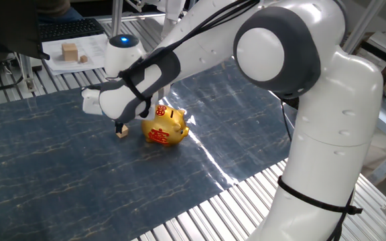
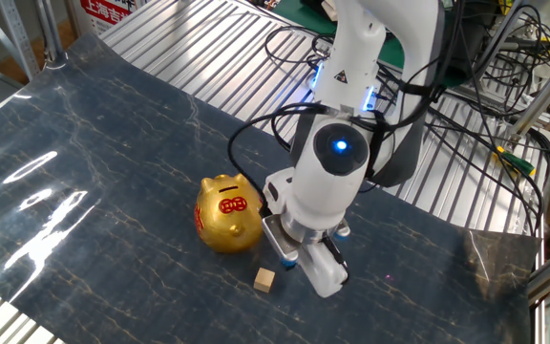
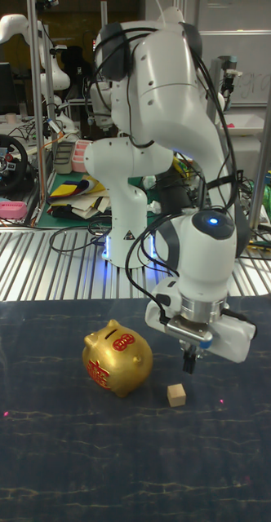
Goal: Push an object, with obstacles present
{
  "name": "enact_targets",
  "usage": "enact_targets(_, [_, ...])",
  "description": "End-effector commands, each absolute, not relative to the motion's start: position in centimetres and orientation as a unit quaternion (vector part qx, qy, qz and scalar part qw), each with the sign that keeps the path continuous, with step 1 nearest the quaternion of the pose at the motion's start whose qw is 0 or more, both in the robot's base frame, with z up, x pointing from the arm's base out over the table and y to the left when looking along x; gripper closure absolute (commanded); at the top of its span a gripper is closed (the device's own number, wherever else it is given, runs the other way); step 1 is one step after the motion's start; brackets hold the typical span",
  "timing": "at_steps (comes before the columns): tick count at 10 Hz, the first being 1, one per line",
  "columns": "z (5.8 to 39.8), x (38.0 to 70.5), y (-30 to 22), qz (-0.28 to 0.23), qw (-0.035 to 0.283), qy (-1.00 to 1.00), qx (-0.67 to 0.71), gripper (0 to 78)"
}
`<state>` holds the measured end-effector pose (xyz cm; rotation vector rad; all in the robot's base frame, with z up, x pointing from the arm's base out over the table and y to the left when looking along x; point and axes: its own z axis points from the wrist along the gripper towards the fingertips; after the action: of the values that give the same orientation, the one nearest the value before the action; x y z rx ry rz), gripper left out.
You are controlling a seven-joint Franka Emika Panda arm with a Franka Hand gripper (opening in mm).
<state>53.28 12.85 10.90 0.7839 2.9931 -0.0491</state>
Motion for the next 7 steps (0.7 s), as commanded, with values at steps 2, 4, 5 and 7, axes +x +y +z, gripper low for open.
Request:
enact_targets(2, [8.5,52.6,12.0,-0.017,0.026,0.975,0.220,77.6])
enact_targets(4, [8.1,52.7,11.6,-0.017,0.026,0.976,0.217,77.6])
enact_targets(5, [7.8,52.7,11.3,-0.017,0.026,0.976,0.216,77.6])
enact_targets(7, [7.6,53.1,10.8,-0.016,0.032,0.975,0.219,77.6])
